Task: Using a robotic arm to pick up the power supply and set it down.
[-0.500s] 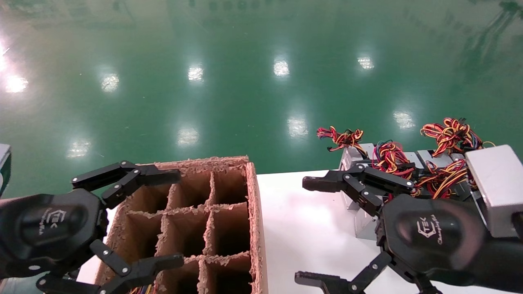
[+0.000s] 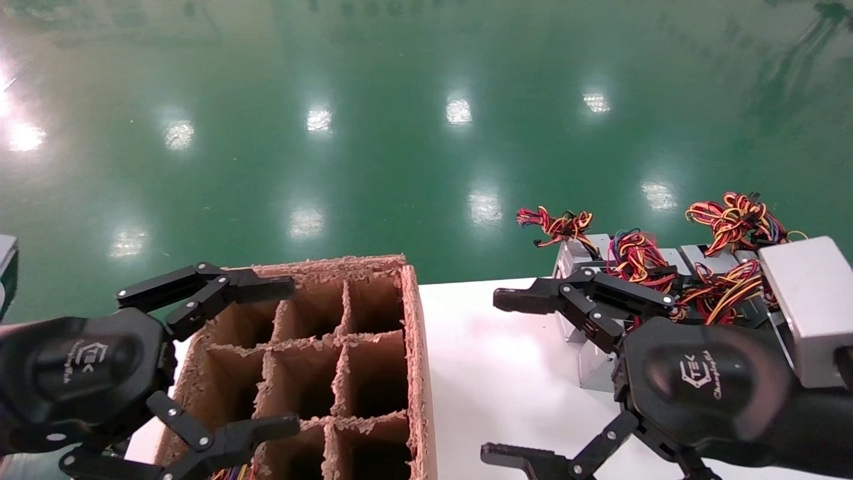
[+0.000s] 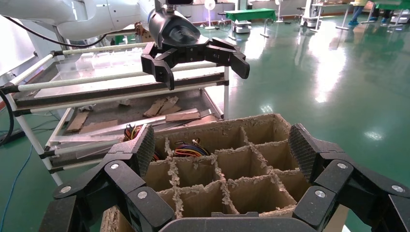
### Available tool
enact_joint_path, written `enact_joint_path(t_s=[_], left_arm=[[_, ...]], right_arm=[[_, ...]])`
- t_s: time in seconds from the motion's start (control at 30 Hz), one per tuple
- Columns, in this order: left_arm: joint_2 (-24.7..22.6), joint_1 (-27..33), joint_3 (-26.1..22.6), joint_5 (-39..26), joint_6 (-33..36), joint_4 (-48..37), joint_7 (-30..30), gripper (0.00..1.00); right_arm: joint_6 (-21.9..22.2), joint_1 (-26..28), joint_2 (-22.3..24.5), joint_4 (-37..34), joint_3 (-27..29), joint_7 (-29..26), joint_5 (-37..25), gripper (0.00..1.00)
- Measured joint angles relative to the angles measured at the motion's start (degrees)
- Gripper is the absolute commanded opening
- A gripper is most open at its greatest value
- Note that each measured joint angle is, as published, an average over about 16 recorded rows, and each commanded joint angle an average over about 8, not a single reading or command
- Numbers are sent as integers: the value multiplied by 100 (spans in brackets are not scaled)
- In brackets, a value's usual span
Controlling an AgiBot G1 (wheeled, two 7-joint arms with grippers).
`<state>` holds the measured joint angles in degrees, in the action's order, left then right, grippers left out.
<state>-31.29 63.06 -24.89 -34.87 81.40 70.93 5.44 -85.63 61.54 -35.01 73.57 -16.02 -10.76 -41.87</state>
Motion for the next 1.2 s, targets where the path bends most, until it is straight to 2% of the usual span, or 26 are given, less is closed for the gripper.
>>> enact_joint_path(t_s=[0.3,0.57,0.9,1.2], left_arm=[[0,0,0,0,0,0,0,98],[0,0,0,0,0,0,0,0],[0,0,0,0,0,0,0,0],[0,0,0,0,0,0,0,0]], right_arm=[[0,0,0,0,0,0,0,100],[-1,0,-2,1,-2,1,-2,100],[30,160,-217,-4,-182,24,-301,100],[49,602,-970,-197,-704,207,-1084,100]])
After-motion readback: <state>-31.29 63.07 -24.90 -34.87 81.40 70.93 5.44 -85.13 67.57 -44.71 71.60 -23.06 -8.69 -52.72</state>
